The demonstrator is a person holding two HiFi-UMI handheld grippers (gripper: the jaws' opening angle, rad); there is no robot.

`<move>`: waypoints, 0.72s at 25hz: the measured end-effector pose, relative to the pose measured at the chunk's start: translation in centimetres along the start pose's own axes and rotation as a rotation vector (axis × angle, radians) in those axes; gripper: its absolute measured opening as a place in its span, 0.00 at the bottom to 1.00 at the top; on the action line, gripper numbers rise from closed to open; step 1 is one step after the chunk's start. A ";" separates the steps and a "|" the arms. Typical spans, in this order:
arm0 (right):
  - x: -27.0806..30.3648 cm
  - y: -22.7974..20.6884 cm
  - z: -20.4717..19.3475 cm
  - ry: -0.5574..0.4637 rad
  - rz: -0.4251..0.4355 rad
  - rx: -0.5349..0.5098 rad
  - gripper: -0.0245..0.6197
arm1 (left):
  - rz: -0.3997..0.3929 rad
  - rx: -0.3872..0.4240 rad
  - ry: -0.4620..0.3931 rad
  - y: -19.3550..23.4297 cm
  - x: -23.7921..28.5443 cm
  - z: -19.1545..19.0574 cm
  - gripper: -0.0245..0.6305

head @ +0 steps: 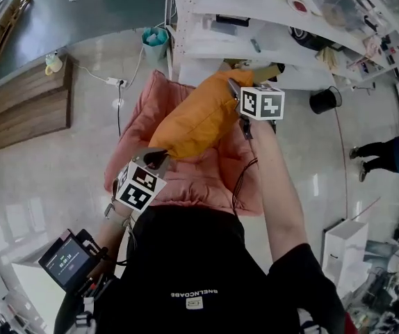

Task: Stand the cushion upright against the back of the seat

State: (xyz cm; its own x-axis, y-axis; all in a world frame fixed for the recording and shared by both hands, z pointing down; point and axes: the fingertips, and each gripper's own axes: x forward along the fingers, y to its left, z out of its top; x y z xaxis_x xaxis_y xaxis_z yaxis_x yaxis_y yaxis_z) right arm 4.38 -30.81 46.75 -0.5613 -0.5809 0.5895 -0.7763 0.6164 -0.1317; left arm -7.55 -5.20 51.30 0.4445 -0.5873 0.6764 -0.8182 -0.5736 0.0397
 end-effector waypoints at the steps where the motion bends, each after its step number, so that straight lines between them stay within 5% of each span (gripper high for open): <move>1: -0.8 -0.6 -0.5 -0.001 -0.011 0.013 0.21 | 0.010 0.001 -0.012 0.6 -0.2 0.3 0.09; 11: -7.5 -1.8 -5.1 0.035 -0.081 0.034 0.21 | 0.062 0.087 -0.086 3.7 -2.4 3.9 0.09; 18: -12.6 0.4 -9.2 0.106 -0.047 0.020 0.21 | 0.065 0.125 -0.086 3.0 -3.7 3.9 0.09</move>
State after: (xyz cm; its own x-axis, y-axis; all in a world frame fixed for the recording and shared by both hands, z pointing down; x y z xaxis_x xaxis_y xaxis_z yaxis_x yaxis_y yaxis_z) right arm 13.75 -18.40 46.59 -0.4917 -0.5484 0.6764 -0.8071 0.5785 -0.1177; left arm -10.20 -6.97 46.03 0.4257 -0.6692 0.6090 -0.7968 -0.5962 -0.0981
